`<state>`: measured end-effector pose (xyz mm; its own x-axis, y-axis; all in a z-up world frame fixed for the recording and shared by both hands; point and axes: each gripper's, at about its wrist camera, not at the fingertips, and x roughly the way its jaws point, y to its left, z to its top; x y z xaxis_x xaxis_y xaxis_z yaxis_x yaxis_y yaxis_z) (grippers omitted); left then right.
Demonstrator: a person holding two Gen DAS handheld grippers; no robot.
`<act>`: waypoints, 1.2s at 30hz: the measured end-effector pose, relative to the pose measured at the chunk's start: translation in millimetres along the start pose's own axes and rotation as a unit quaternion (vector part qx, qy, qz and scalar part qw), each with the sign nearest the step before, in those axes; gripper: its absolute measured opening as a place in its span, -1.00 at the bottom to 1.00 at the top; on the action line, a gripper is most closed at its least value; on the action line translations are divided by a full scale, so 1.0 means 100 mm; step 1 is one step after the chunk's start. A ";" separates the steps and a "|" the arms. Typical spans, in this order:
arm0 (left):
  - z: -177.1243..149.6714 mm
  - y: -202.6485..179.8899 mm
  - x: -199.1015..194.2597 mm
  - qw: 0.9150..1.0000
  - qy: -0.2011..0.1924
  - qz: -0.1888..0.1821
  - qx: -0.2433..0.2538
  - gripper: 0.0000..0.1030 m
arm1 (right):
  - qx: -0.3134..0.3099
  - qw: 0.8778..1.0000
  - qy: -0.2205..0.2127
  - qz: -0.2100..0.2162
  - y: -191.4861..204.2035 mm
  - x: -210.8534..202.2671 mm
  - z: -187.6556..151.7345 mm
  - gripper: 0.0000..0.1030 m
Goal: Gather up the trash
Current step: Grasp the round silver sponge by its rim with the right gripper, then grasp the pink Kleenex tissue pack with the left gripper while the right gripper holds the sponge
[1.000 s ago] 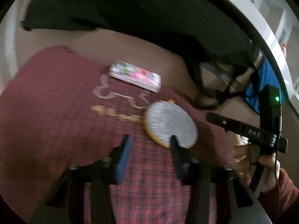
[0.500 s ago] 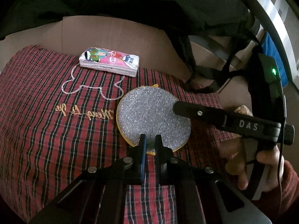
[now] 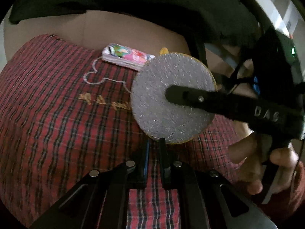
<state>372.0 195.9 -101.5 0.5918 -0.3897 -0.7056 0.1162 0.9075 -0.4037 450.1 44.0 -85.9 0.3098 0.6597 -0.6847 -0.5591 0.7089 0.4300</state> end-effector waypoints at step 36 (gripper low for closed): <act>0.96 0.18 0.68 0.995 0.062 -0.070 -0.045 -0.08 | 0.054 0.990 -0.095 -0.093 -0.99 -1.16 -0.51 -0.72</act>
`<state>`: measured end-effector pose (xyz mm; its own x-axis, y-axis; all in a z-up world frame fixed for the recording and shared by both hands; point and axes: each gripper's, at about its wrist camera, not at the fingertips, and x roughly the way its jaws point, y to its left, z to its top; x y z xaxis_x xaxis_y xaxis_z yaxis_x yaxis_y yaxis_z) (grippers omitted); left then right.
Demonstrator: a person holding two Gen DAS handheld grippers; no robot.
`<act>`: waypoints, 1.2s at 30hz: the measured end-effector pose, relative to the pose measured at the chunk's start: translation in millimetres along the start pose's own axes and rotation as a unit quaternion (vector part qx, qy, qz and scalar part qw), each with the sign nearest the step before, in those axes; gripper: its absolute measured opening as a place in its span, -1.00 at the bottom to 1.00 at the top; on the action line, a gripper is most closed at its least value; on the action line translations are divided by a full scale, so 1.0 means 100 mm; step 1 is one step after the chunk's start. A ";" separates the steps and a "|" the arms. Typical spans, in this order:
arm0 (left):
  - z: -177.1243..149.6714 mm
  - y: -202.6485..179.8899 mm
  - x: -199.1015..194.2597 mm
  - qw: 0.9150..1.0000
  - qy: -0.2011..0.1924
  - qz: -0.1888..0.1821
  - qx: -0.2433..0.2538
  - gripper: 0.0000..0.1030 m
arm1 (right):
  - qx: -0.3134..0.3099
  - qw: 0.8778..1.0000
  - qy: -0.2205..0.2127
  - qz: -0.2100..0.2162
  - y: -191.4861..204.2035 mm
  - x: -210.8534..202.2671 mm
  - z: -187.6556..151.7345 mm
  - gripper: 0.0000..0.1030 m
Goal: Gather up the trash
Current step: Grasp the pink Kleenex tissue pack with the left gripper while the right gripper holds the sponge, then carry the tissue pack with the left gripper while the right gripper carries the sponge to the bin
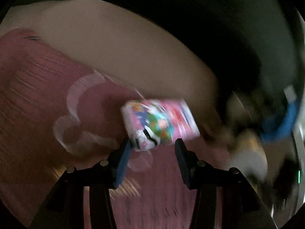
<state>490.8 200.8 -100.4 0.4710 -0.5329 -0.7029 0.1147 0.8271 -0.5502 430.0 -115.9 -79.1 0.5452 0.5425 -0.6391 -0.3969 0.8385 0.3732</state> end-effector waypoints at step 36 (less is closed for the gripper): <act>0.02 -0.52 0.34 0.976 -0.045 0.181 0.115 -0.07 | -0.040 0.999 0.017 -0.022 0.13 0.28 0.06 -0.71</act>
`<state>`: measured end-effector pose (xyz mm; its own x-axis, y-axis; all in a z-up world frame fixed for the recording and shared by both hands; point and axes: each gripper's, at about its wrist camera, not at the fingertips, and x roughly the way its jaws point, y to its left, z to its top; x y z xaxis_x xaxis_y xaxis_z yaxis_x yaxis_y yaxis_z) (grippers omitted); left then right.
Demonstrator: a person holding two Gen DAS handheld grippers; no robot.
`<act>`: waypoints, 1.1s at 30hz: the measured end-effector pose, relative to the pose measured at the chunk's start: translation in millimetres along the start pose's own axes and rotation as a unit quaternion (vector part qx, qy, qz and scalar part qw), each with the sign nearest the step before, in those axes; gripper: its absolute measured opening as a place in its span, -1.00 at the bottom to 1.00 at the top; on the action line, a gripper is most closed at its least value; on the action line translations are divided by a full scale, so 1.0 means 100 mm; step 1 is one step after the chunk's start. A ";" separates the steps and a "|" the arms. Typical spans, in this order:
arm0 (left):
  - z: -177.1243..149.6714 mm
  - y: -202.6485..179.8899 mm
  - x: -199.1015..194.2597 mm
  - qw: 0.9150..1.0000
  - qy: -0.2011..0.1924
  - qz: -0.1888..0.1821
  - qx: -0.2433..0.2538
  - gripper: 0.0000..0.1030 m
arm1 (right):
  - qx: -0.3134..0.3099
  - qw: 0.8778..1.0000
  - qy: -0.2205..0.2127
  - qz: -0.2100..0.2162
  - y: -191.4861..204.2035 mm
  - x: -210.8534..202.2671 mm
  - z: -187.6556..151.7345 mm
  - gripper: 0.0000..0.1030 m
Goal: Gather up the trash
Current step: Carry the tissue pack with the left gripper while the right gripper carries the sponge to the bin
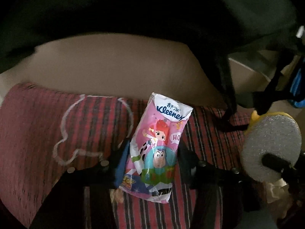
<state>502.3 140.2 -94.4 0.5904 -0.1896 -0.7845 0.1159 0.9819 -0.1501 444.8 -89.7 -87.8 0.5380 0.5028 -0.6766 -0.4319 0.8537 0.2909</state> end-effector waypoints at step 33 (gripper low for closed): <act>-1.00 -1.90 -2.65 0.961 -0.272 0.058 0.008 -0.07 | -0.093 0.978 -0.180 -0.053 0.33 -2.46 -0.31 -0.71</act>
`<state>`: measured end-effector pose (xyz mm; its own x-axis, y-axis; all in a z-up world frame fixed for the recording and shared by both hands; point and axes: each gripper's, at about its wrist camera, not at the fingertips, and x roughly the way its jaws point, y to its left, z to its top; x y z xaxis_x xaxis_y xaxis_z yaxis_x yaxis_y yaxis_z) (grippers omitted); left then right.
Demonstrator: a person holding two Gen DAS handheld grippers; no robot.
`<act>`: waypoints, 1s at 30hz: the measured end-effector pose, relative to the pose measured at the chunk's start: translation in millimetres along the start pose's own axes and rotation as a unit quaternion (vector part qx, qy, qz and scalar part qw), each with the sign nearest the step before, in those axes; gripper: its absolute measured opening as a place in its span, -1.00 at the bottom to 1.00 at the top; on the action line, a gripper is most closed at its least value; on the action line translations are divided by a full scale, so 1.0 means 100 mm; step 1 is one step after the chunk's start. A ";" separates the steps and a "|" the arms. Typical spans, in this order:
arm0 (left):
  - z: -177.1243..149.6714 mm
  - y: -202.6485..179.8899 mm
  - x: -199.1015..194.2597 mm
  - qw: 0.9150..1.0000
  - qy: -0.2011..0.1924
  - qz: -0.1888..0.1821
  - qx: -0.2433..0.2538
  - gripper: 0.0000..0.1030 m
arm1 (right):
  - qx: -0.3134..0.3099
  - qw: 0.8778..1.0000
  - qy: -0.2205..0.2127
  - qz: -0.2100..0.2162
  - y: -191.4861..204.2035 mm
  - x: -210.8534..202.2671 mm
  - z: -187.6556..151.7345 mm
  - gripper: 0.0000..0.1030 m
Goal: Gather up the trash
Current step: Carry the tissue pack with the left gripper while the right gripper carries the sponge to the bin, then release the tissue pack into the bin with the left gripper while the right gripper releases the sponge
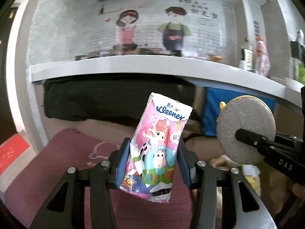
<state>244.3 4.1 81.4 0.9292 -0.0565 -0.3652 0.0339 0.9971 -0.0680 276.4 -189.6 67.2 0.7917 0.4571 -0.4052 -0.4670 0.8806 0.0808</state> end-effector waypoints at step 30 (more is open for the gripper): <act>-0.78 -1.47 1.35 0.982 0.112 -0.153 0.000 -0.06 | 0.094 0.987 0.065 -0.111 -1.57 0.01 -0.92 -0.71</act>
<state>336.0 -154.2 -30.4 0.7718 -0.3629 -0.5222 0.2991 0.9318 -0.2056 314.8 -339.0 -29.4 0.8036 0.2417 -0.5439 -0.1971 0.9703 0.1399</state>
